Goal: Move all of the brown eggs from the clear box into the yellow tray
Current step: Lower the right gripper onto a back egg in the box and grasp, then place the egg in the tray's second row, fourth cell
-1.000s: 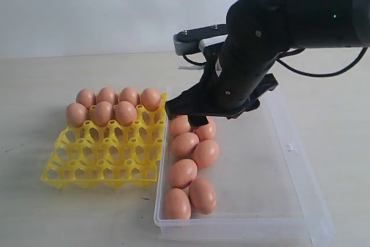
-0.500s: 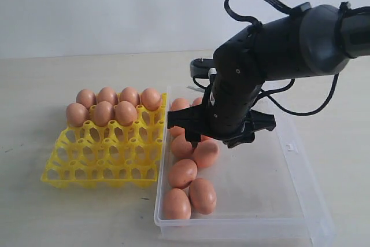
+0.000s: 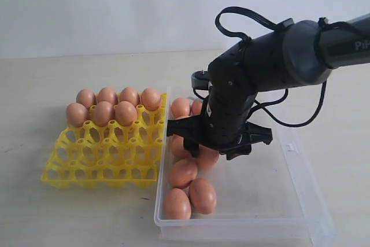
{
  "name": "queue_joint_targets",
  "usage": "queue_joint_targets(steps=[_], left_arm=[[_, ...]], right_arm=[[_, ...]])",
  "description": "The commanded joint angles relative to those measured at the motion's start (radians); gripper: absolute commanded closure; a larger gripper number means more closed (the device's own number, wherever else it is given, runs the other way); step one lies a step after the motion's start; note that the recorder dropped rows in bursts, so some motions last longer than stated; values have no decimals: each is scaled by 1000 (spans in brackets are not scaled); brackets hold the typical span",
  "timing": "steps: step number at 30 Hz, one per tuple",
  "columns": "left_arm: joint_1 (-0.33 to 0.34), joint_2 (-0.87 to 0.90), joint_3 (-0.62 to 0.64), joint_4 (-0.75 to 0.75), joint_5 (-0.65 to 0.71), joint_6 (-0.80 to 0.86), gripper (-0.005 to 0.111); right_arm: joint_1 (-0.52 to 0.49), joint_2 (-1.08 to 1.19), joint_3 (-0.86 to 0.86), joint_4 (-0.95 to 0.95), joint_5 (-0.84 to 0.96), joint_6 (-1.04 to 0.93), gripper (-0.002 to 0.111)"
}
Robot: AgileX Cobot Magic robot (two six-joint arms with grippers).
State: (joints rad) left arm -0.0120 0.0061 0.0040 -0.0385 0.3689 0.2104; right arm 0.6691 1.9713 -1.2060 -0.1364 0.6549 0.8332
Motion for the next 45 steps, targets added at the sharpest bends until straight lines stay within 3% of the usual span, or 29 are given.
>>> queue_joint_targets(steps=[1,5,8,18,25,32,45], left_arm=[[2,-6,-4,0,-6,-5,107],[2,-6,-4,0,-6,-5,107],[2,-6,-4,0,-6,-5,107],[2,-6,-4,0,-6,-5,107],[2,-6,-4,0,-6,-5,107],[2,-6,-4,0,-6,-5,107],[2,-6,-4,0,-6,-5,107]], right_arm=[[-6,16,3,2,-7,5,62],[-6,16,3,-2,-7,-15,93],[-6,16,3,-2,-7,-74,108],[-6,-87,3,-2,-30,-311,108],[-6,-116,3,7,-403,-603,108],[-6,-1,3,164,-799,-789,108],[-6,160,2,130,-949,-840,108]])
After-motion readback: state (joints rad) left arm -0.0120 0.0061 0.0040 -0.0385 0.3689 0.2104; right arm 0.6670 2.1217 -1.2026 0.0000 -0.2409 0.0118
